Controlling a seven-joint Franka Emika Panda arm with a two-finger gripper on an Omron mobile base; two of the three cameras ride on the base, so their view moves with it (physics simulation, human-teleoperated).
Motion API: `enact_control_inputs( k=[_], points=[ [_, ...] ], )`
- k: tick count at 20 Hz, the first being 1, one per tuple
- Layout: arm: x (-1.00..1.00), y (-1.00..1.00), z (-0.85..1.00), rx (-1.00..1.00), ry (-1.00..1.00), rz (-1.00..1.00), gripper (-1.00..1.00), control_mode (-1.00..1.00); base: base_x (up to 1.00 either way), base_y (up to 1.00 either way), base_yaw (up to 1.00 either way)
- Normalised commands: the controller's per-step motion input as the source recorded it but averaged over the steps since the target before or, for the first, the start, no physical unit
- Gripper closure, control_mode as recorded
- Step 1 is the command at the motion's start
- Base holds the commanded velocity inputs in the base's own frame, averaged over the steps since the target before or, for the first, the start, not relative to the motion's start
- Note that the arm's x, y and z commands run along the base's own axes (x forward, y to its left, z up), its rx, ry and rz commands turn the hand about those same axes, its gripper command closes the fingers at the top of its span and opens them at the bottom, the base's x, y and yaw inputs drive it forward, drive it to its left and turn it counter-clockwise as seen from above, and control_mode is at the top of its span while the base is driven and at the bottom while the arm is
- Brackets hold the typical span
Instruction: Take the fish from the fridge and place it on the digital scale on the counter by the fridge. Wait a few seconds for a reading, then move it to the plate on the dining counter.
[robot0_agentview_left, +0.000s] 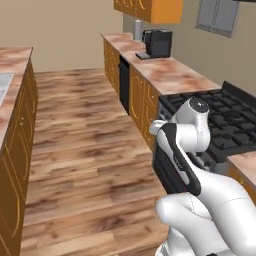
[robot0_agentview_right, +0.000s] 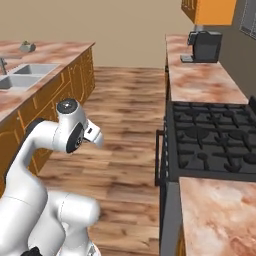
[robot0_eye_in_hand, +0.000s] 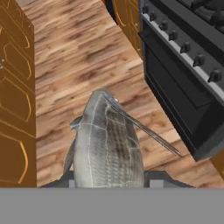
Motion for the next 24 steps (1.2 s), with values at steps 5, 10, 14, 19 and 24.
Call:
enact_control_inputs(
  k=[5, 10, 14, 19, 24],
  points=[
    [0.0, 0.0, 0.0, 0.0, 0.0, 0.0, 1.0, 1.0, 1.0, 0.38, 0.0],
    [0.0, 0.0, 0.0, 0.0, 0.0, 0.0, 1.0, 1.0, 1.0, 0.45, 0.0],
    [0.0, 0.0, 0.0, 0.0, 0.0, 0.0, 1.0, 1.0, 1.0, 0.61, 0.0],
    [0.0, 0.0, 0.0, 0.0, 0.0, 0.0, 1.0, 1.0, 1.0, 0.64, 0.0],
    [0.0, 0.0, 0.0, 0.0, 0.0, 0.0, 1.0, 1.0, 1.0, 0.35, 0.0]
  ],
)
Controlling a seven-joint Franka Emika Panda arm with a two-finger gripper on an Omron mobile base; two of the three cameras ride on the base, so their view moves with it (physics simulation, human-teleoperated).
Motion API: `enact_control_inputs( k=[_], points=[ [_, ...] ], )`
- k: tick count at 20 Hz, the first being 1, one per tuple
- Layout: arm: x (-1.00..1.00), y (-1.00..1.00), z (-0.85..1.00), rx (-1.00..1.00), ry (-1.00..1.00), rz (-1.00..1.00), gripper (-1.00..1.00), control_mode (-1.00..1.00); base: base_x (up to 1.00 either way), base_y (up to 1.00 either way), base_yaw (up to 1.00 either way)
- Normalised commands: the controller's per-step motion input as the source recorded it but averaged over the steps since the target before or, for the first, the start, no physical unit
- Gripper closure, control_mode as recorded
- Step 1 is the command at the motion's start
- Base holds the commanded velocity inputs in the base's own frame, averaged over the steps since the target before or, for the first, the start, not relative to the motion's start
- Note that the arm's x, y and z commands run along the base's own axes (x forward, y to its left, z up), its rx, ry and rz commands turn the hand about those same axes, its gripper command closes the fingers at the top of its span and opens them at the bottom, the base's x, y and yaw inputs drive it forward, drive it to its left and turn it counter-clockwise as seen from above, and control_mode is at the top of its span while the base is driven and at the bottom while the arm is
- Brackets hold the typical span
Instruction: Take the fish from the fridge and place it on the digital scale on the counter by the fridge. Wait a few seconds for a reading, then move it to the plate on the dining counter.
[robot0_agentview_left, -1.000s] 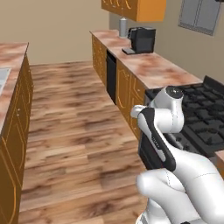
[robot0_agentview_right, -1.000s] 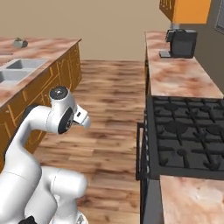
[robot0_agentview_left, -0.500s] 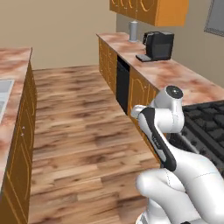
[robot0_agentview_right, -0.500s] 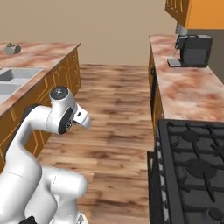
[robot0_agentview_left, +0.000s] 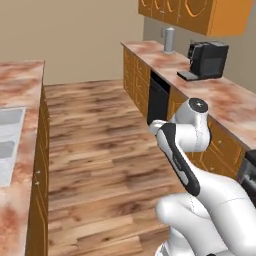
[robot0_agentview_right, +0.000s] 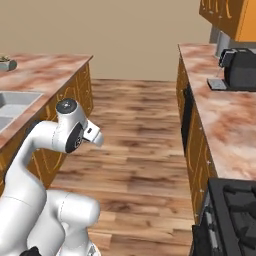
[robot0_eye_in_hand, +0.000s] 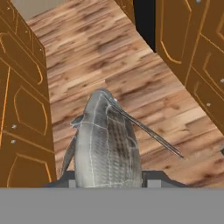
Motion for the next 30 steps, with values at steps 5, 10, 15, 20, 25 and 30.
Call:
enact_control_inputs(
  k=[5, 10, 15, 20, 25, 30],
  points=[
    [0.0, 0.0, 0.0, 0.0, 0.0, 0.0, 1.0, 1.0, 1.0, 0.01, 0.0],
    [0.0, 0.0, 0.0, 0.0, 0.0, 0.0, 1.0, 1.0, 1.0, 0.06, 0.0],
    [0.0, 0.0, 0.0, 0.0, 0.0, 0.0, 1.0, 1.0, 1.0, 0.0, 0.0],
    [0.0, 0.0, 0.0, 0.0, 0.0, 0.0, 1.0, 1.0, 1.0, 0.0, 0.0],
    [0.0, 0.0, 0.0, 0.0, 0.0, 0.0, 1.0, 1.0, 1.0, 0.0, 0.0],
    [0.0, 0.0, 0.0, 0.0, 0.0, 0.0, 1.0, 1.0, 1.0, 0.0, 0.0]
  ],
)
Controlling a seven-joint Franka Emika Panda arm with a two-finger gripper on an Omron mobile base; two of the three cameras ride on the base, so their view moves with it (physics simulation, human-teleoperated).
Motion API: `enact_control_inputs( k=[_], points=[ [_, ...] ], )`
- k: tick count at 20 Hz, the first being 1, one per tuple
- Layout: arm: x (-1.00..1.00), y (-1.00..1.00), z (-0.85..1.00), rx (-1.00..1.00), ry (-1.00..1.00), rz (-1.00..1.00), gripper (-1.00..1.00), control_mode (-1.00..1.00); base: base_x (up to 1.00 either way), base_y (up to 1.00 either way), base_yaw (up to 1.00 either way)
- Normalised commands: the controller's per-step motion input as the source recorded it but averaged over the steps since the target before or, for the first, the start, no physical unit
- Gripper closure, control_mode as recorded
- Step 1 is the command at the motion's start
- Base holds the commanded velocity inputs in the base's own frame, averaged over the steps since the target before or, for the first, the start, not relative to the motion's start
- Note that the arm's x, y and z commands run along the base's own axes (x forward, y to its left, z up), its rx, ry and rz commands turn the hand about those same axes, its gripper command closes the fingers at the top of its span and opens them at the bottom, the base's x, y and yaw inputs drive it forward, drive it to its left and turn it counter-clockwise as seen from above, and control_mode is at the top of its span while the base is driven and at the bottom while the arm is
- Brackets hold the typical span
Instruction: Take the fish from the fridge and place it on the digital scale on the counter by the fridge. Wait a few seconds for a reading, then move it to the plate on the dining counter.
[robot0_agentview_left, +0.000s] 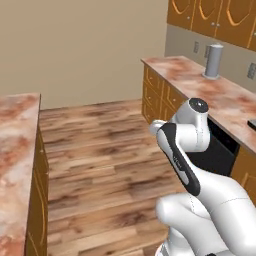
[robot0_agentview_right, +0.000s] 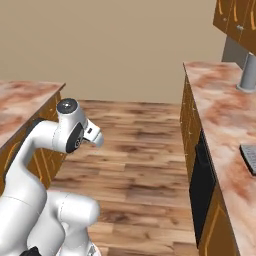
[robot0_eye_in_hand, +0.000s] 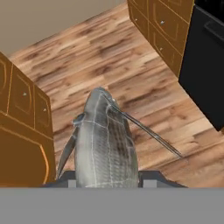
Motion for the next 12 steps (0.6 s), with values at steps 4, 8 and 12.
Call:
enact_control_inputs(
  k=[4, 8, 12],
  points=[
    [0.0, 0.0, 0.0, 0.0, 0.0, 0.0, 1.0, 1.0, 1.0, 0.0, 0.0],
    [0.0, 0.0, 0.0, 0.0, 0.0, 0.0, 1.0, 1.0, 1.0, 0.0, 0.0],
    [0.0, 0.0, 0.0, 0.0, 0.0, 0.0, 1.0, 1.0, 1.0, 0.0, 0.0]
  ],
)
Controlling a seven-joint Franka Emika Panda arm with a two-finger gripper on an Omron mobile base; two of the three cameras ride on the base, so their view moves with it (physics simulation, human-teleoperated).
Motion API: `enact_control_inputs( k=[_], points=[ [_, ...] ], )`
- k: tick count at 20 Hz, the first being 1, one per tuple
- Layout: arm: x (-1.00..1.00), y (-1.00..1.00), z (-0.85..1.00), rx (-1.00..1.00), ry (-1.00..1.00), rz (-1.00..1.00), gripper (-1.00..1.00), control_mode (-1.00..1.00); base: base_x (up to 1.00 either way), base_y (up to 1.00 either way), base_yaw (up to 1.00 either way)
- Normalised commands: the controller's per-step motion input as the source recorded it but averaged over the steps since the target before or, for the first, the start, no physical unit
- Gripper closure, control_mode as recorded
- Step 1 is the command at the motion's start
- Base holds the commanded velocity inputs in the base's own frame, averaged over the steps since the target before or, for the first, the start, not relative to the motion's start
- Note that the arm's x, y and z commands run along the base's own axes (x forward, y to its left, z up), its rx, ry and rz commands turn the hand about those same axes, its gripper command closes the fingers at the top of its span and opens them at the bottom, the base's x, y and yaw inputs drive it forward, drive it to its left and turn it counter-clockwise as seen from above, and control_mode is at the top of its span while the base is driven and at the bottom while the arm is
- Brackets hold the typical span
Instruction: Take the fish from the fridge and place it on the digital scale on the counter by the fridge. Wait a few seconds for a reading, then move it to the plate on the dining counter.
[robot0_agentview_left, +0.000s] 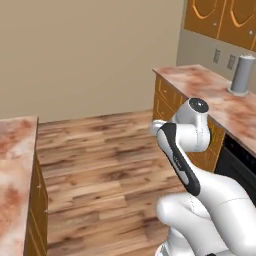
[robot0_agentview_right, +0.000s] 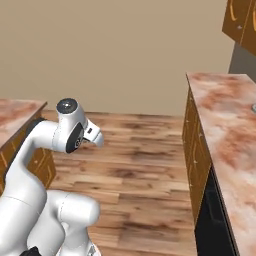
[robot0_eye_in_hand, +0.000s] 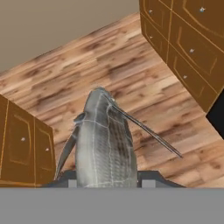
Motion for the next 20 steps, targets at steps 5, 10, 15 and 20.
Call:
enact_control_inputs(
  k=[5, 10, 15, 20],
  points=[
    [0.0, 0.0, 0.0, 0.0, 0.0, 0.0, 1.0, 1.0, 1.0, 0.0, 0.0],
    [0.0, 0.0, 0.0, 0.0, 0.0, 0.0, 1.0, 1.0, 1.0, 0.0, 0.0],
    [0.0, 0.0, 0.0, 0.0, 0.0, 0.0, 1.0, 1.0, 1.0, 0.0, 0.0],
    [0.0, 0.0, 0.0, 0.0, 0.0, 0.0, 1.0, 1.0, 1.0, 0.0, 0.0]
  ],
)
